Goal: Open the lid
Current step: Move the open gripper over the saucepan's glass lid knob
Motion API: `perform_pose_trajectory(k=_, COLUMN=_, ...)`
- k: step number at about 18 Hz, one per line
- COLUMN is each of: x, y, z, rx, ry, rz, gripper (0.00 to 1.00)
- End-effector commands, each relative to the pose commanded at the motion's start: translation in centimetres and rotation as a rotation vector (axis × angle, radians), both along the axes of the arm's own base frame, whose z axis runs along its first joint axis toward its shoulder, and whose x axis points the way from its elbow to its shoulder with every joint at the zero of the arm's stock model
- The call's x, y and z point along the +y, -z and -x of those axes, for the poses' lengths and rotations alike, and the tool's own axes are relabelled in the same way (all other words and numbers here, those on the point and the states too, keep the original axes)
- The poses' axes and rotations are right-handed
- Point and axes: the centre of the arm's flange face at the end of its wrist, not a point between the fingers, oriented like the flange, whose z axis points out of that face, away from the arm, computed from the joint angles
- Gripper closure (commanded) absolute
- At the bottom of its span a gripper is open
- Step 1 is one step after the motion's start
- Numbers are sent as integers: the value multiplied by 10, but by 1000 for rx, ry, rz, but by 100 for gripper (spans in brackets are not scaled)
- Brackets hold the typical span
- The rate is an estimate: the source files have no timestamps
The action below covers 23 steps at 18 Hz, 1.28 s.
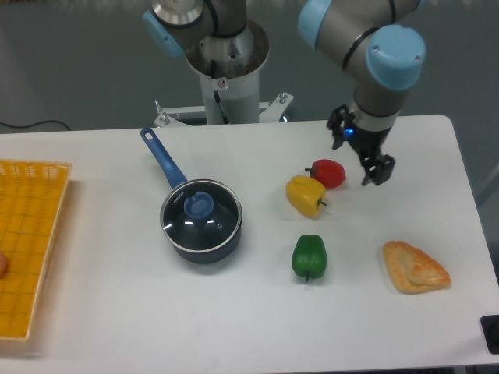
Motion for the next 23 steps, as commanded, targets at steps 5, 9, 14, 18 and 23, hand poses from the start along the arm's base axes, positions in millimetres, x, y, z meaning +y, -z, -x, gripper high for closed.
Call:
perform_pose_trajectory(k=5, x=50, y=23, z=-60, rx=5, ry=119, rz=-4, gripper=0)
perform_pose_trajectory(k=9, x=63, y=27, z=-97, rx=0, ry=178, rz=-3, gripper=0)
perform_pose_trajectory(k=14, x=50, y=32, z=-131, rx=-23, ry=29, rz=-54, gripper=0)
perform_pose_trajectory(k=18, x=53, y=21, z=-158, rx=-15, ry=-182, rz=-58, gripper=0)
perform_pose_trajectory(k=23, x=72, y=19, z=-180, rx=-22, ry=-456, rz=-53, gripper=0)
